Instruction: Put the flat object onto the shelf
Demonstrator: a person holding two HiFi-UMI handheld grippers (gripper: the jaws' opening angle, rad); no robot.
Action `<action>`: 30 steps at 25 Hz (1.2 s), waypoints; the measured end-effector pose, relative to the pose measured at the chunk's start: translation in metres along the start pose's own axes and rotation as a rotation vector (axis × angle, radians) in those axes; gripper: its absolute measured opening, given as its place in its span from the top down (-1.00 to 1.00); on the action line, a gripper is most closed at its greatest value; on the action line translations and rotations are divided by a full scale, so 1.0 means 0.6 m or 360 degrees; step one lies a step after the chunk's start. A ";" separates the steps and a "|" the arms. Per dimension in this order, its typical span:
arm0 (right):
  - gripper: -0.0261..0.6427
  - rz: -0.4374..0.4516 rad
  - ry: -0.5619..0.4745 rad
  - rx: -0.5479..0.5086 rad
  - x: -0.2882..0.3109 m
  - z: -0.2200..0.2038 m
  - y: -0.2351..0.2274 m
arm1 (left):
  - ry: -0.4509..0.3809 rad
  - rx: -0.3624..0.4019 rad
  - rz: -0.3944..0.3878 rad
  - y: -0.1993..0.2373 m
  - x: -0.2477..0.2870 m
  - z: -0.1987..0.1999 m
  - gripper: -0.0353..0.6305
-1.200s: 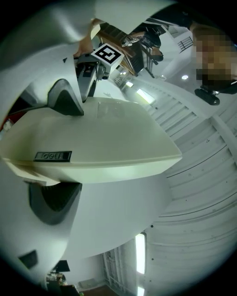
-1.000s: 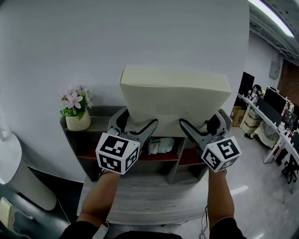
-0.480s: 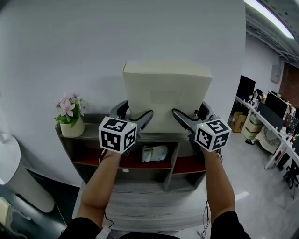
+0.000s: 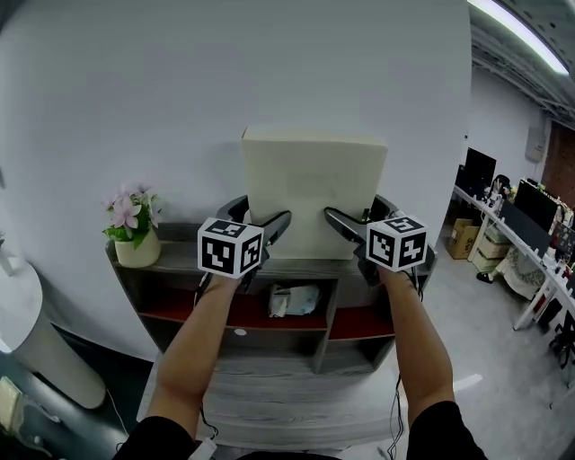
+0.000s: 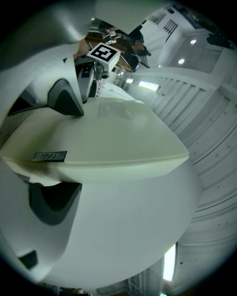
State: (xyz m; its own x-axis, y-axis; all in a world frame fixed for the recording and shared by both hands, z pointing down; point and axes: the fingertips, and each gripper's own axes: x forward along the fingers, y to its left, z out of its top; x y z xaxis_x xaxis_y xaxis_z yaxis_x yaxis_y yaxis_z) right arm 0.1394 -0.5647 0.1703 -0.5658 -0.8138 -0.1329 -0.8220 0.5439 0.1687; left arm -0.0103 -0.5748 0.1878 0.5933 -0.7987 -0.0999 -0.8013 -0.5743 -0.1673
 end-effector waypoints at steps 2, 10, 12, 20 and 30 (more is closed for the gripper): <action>-0.42 0.0007 -0.0002 0.0022 0.005 0.000 -0.006 | -0.0005 -0.0014 0.0003 0.003 0.006 0.001 -0.26; -0.42 -0.0026 -0.0065 0.0068 0.024 -0.005 -0.025 | -0.0072 -0.0082 0.0012 0.016 0.027 -0.005 -0.26; -0.41 -0.0084 -0.0077 0.0018 0.028 -0.009 -0.031 | -0.0091 -0.0100 0.0008 0.020 0.035 -0.007 -0.26; -0.41 -0.0163 -0.0086 -0.0082 0.034 -0.031 -0.033 | -0.0180 -0.0078 0.0025 0.027 0.047 -0.011 -0.29; -0.42 -0.0188 -0.0089 -0.0163 0.023 -0.034 -0.027 | -0.0216 0.0123 0.0084 0.017 0.029 0.008 -0.38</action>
State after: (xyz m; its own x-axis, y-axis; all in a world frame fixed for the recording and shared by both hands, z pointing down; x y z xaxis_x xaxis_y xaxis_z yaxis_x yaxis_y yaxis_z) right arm 0.1466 -0.5889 0.1854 -0.4707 -0.8565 -0.2115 -0.8737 0.4192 0.2468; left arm -0.0082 -0.5936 0.1795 0.5596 -0.7929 -0.2411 -0.8265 -0.5126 -0.2325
